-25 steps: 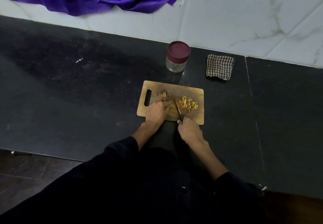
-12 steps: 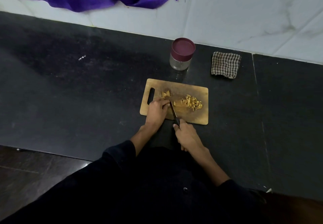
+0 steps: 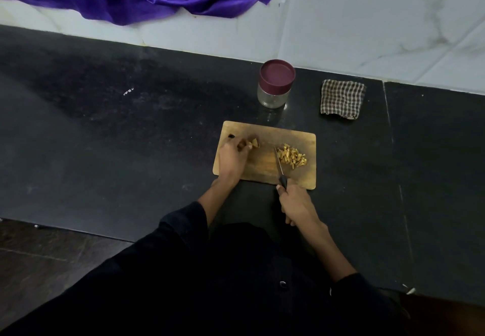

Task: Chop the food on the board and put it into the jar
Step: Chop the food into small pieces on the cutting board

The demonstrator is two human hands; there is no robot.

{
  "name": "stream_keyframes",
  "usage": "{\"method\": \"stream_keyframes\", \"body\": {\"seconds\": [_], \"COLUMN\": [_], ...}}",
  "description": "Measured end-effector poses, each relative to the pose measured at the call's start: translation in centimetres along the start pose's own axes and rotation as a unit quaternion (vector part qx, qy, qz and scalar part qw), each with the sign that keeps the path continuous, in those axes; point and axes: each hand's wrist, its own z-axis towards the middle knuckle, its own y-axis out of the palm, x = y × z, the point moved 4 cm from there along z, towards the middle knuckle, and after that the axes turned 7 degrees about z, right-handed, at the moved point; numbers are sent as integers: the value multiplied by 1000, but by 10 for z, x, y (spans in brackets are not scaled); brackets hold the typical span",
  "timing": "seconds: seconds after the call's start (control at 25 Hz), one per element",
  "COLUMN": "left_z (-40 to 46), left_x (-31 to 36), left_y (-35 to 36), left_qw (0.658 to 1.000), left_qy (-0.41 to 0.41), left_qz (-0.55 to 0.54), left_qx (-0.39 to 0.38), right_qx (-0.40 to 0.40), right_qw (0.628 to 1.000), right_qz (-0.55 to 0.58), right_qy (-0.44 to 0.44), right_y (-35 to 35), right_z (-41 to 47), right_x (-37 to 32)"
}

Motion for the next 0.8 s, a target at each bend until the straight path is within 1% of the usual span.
{"method": "stream_keyframes", "body": {"seconds": [0.12, 0.24, 0.36, 0.44, 0.68, 0.8], "left_z": [13, 14, 15, 14, 8, 4], "left_x": [2, 3, 1, 1, -4, -3], "left_y": [2, 4, 3, 1, -13, -16], "left_qw": [997, 997, 998, 999, 998, 997], "left_qy": [12, 32, 8, -6, -35, -28], "left_qz": [49, 58, 55, 42, -45, -70], "left_qx": [-51, -41, -28, -25, -13, -30], "right_qx": [3, 1, -2, -5, -11, -16], "right_qw": [1000, 1000, 1000, 1000, 1000, 1000], "right_qz": [0, 7, 4, 5, 6, 6], "right_qy": [-9, -11, -8, -7, 2, 7], "right_y": [1, 1, 0, 1, -1, -1], "right_z": [0, 1, 1, 0, -3, -4], "right_x": [1, 0, 0, 1, -1, -1]}}
